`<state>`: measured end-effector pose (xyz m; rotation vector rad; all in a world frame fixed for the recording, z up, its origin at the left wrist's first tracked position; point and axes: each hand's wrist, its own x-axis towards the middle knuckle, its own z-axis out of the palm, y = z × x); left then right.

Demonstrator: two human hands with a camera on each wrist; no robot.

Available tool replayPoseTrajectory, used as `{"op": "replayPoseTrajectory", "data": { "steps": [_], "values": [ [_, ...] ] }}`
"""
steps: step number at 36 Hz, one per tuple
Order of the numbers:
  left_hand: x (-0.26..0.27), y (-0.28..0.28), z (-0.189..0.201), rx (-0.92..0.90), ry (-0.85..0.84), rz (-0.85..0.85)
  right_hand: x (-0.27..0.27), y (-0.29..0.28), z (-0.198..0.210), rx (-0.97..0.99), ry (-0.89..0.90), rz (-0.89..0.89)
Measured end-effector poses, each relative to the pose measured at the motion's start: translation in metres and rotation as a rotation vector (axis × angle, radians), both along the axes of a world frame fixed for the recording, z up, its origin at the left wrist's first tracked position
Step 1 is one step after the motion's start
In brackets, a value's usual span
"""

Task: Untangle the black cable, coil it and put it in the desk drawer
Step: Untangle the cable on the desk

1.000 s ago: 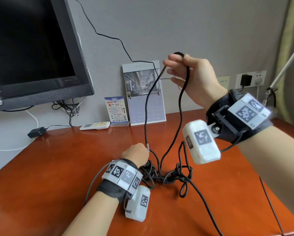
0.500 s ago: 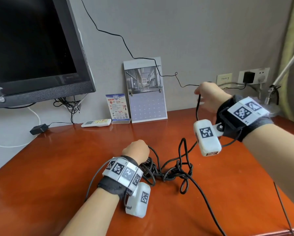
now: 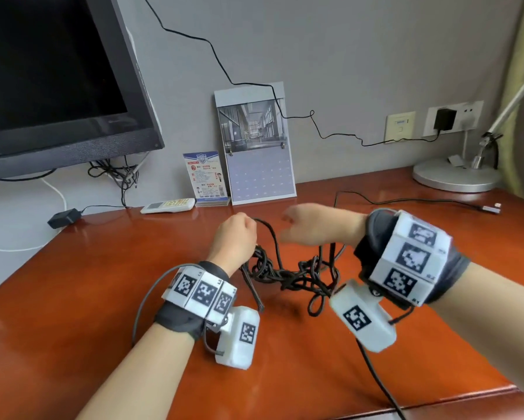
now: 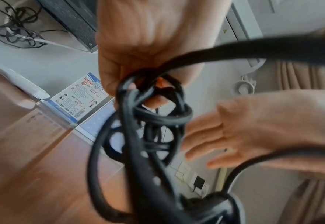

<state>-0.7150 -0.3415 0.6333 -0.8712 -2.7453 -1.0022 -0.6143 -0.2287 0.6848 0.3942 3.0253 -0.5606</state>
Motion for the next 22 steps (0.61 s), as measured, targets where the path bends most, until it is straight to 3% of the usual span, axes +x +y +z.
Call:
{"op": "replayPoseTrajectory", "data": {
  "steps": [7, 11, 15, 18, 22],
  "values": [
    [-0.005, 0.000, 0.025, 0.083, 0.027, 0.061, 0.011, -0.009, -0.014, 0.312, -0.331, 0.177],
    [0.001, 0.004, 0.031, 0.120, -0.019, -0.042, 0.011, -0.011, -0.026, 0.480, -0.326, 0.192],
    [0.010, 0.004, 0.031, 0.192, -0.137, -0.144, 0.011, 0.002, -0.033, 0.402, -0.353, 0.148],
    [0.009, -0.002, 0.027, 0.325, -0.350, -0.170, 0.011, 0.013, -0.036, 0.337, -0.362, 0.127],
    [0.002, -0.012, 0.007, 0.115, -0.424, -0.247, 0.010, 0.022, -0.043, 0.342, -0.350, 0.126]
  ]
}}
